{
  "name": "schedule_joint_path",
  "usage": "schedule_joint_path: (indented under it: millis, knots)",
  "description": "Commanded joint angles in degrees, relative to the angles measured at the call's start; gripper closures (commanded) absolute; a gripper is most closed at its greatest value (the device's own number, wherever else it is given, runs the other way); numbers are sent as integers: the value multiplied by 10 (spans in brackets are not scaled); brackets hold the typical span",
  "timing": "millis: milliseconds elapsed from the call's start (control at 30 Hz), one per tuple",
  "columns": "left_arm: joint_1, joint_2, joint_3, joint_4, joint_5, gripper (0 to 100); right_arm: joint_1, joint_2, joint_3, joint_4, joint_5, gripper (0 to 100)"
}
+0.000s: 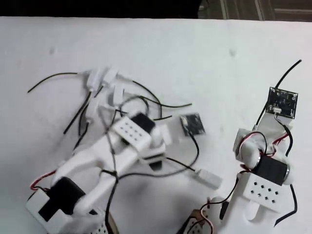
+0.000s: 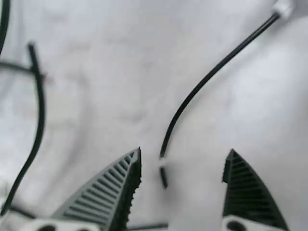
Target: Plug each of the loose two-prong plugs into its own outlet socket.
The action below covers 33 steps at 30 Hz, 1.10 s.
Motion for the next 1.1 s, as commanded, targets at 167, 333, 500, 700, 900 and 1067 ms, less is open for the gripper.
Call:
schedule_joint_path:
  millis: [167, 333, 500, 700, 900, 1067]
  knots:
    - [51, -17, 62, -152, 47, 702, 6, -4, -2, -11, 1, 981]
    - [52, 61, -10, -112, 52, 703, 6, -4, -2, -11, 1, 981]
    - [54, 189, -155, -4, 52, 760, 6, -4, -1, -11, 1, 981]
    - [80, 285, -259, 76, 46, 963, 7, -7, 8, -12, 1, 981]
    - [64, 255, -224, 77, 52, 977, 7, -8, 7, -12, 2, 981]
    - [17, 173, -149, 83, 109, 977, 7, -7, 7, -12, 16, 981]
